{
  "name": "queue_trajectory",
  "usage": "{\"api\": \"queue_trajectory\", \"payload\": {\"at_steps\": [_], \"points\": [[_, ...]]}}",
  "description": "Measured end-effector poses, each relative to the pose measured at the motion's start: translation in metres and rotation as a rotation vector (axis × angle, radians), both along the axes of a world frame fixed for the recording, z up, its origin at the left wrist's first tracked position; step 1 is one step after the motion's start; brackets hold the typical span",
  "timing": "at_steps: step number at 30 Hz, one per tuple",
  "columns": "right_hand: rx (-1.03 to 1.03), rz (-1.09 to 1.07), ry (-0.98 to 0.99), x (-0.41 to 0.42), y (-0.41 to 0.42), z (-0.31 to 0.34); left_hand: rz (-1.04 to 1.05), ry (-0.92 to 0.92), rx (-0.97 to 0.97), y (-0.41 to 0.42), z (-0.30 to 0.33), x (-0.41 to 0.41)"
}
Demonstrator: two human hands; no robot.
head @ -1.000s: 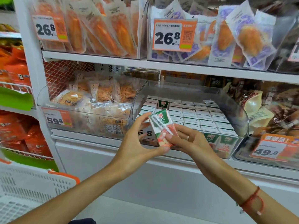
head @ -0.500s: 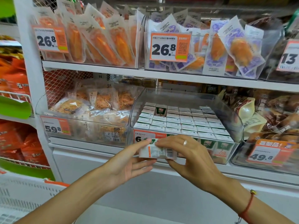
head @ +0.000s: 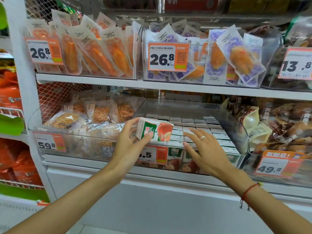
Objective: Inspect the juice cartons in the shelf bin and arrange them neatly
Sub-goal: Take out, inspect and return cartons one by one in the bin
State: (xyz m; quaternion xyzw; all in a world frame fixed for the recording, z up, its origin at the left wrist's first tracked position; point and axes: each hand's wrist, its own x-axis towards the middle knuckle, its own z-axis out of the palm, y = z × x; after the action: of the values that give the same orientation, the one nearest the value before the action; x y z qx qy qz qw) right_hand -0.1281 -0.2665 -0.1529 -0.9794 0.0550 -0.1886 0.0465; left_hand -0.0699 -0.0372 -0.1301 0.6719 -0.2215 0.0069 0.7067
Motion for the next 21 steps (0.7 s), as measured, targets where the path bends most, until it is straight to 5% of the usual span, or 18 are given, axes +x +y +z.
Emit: {"api": "queue_trajectory", "payload": {"at_steps": [3,8,21], "points": [[-0.055,-0.012,0.058,0.003,-0.012,0.0,0.039,-0.324,0.156,-0.017,0.007,0.024],[-0.134,-0.012,0.063,0.004,-0.016,-0.006,0.214,-0.853,0.691,-0.047,0.014,0.073],[-0.117,0.001,-0.002,0.006,-0.018,-0.01,-0.015,-0.897,1.318,-0.065,0.055,0.133]]}}
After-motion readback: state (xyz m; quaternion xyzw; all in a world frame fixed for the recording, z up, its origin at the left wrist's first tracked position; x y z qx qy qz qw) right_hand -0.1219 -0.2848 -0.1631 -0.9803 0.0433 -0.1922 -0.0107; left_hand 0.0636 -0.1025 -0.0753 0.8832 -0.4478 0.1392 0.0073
